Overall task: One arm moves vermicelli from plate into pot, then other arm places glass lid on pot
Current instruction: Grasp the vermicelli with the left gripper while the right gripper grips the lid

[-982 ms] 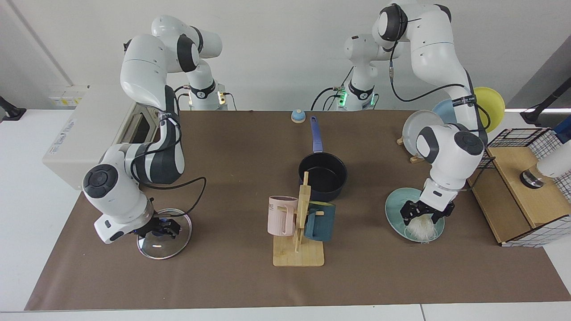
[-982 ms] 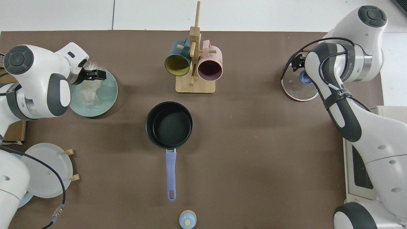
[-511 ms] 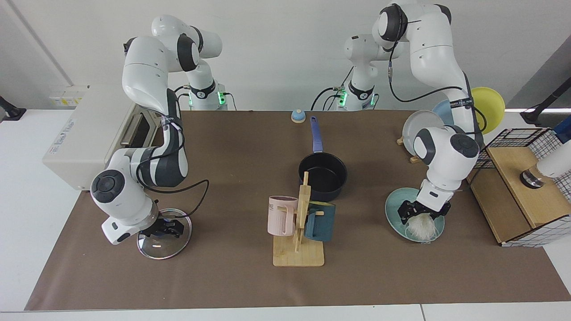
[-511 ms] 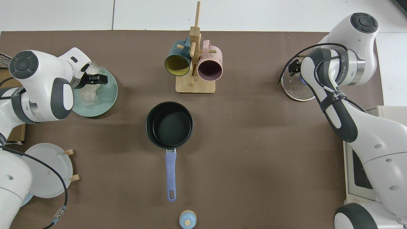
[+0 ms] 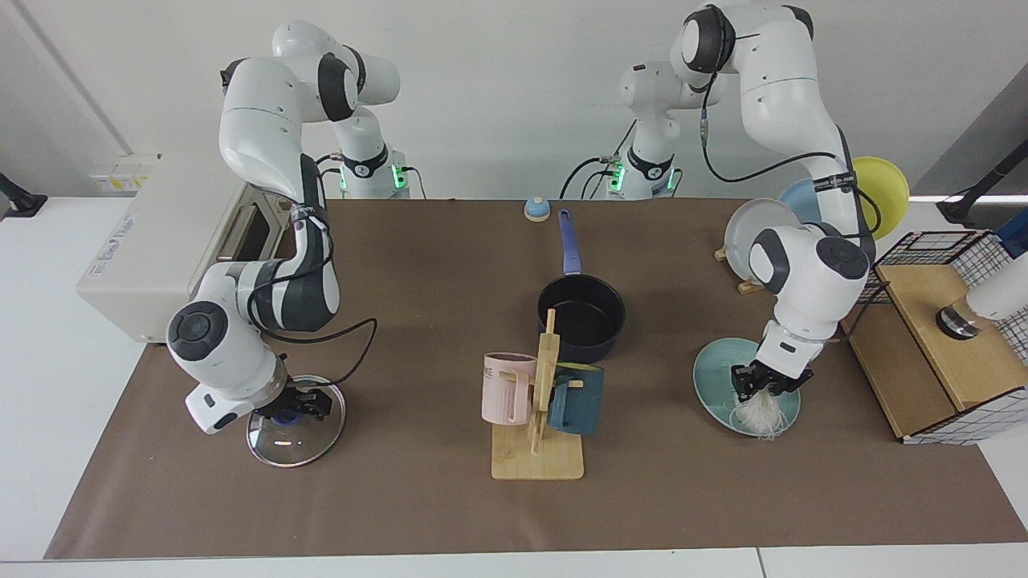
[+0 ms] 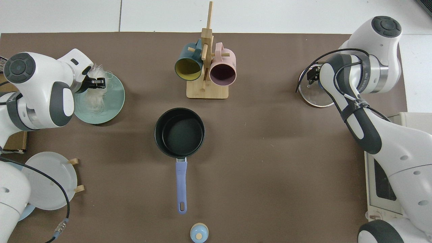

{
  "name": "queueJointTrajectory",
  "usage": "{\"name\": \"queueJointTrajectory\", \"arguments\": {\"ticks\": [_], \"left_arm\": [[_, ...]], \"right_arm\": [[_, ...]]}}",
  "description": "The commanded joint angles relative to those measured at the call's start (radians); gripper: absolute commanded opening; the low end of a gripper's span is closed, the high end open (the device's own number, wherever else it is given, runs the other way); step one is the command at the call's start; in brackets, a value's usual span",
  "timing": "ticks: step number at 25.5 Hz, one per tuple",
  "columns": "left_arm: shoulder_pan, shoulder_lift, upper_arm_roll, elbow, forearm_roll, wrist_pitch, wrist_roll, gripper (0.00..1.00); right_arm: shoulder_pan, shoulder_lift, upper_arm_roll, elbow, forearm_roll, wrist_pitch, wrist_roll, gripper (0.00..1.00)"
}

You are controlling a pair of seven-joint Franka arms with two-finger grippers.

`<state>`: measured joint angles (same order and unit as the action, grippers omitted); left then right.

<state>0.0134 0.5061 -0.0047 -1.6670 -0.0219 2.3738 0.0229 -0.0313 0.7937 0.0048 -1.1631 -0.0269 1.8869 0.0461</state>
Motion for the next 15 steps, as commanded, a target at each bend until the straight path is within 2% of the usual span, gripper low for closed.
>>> {"name": "queueJointTrajectory", "arguments": {"ticks": [1,6,12,13,15], "left_arm": [[-0.003,-0.057,-0.001,0.067,0.002,-0.154,-0.011,0.00],[-0.007,-0.144,-0.018,0.104,-0.003,-0.382,-0.064,0.00],[-0.016,-0.282,-0.090,0.099,-0.041,-0.534,-0.191,0.00],[-0.018,-0.296,-0.109,0.099,-0.044,-0.554,-0.220,0.00],[-0.027,-0.313,-0.156,0.093,-0.044,-0.588,-0.294,0.00]], "right_arm": [[-0.007,-0.047,0.009,-0.066,-0.022,0.023,-0.015,0.99],[-0.007,-0.050,0.009,-0.073,-0.024,0.024,-0.015,0.99],[-0.007,-0.050,0.009,-0.075,-0.027,0.026,-0.015,0.98],[-0.007,-0.050,0.007,-0.075,-0.036,0.028,-0.017,0.88],[-0.006,-0.050,0.009,-0.075,-0.074,0.041,-0.020,0.45]]}}
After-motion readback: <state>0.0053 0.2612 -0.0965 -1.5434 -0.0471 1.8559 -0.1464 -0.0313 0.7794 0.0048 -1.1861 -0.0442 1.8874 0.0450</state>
